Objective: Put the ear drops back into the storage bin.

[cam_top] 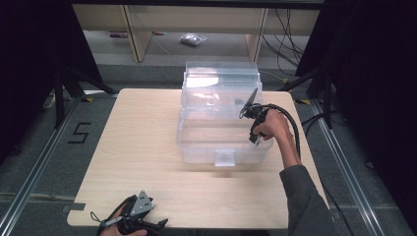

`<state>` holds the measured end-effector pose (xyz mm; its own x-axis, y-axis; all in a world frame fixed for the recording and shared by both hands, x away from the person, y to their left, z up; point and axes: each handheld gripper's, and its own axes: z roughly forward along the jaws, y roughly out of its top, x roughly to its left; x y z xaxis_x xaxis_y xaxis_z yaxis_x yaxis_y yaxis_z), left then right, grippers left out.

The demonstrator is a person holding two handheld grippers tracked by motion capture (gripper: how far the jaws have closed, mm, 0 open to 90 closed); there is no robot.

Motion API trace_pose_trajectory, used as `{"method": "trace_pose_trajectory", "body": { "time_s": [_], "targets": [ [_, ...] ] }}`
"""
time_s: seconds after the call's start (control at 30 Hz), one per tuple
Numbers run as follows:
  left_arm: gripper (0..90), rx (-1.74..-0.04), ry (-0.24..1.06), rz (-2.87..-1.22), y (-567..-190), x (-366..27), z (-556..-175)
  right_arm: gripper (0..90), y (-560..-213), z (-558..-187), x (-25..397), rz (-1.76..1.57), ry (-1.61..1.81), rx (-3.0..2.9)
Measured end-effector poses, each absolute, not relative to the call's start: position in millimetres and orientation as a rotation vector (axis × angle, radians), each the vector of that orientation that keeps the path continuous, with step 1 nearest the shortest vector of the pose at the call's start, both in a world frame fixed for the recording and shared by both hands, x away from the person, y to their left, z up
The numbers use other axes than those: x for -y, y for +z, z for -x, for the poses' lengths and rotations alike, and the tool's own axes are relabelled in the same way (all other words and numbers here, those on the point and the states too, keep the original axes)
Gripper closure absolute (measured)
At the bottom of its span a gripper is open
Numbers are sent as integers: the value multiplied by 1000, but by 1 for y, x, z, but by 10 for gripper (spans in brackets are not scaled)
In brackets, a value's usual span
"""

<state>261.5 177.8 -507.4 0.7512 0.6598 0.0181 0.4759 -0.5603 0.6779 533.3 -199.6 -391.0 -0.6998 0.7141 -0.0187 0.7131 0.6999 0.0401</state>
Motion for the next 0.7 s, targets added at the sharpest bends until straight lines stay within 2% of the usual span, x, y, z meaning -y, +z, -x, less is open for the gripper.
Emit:
{"method": "trace_pose_trajectory", "body": {
  "time_s": [0.7],
  "targets": [
    [151, -847, 356, -2281, -507, -178, -262, 601, -417, -538, 207, -1218, 45, -2885]
  ]
}}
